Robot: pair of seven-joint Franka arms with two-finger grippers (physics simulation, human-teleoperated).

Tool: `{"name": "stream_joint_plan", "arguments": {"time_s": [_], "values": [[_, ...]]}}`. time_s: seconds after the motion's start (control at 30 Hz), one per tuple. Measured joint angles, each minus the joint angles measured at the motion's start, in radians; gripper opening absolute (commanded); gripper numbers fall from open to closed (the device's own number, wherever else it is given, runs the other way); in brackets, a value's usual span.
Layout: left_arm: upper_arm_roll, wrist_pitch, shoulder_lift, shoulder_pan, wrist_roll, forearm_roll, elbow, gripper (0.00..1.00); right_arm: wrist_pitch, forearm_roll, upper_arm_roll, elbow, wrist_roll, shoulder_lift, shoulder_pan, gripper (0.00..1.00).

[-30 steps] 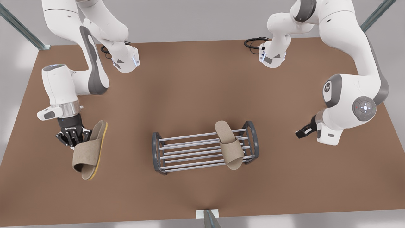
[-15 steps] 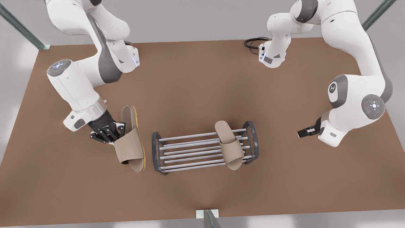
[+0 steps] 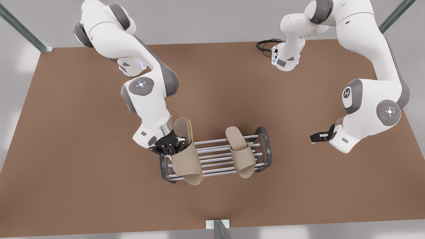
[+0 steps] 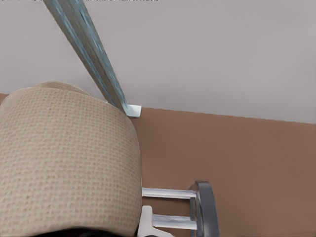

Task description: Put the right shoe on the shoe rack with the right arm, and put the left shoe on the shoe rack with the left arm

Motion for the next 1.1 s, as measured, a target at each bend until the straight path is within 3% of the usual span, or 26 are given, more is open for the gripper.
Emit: {"name": "stream_joint_plan", "arguments": {"time_s": [0.23,0.4,1.1], "values": [[-0.001,-0.001,0.000,-0.006,0.030,0.001,-0.002,1.00,0.000,-0.009,-0.056,0.041,0.148,0.044,0.107,0.21],[-0.001,0.000,0.000,-0.003,0.046,0.001,0.000,1.00,0.041,-0.011,-0.150,0.039,0.230,0.085,0.206,0.21],[0.000,0.005,0.005,-0.011,0.078,0.005,-0.002,1.00,0.314,-0.067,-0.150,-0.251,0.218,0.057,0.195,0.21]]}}
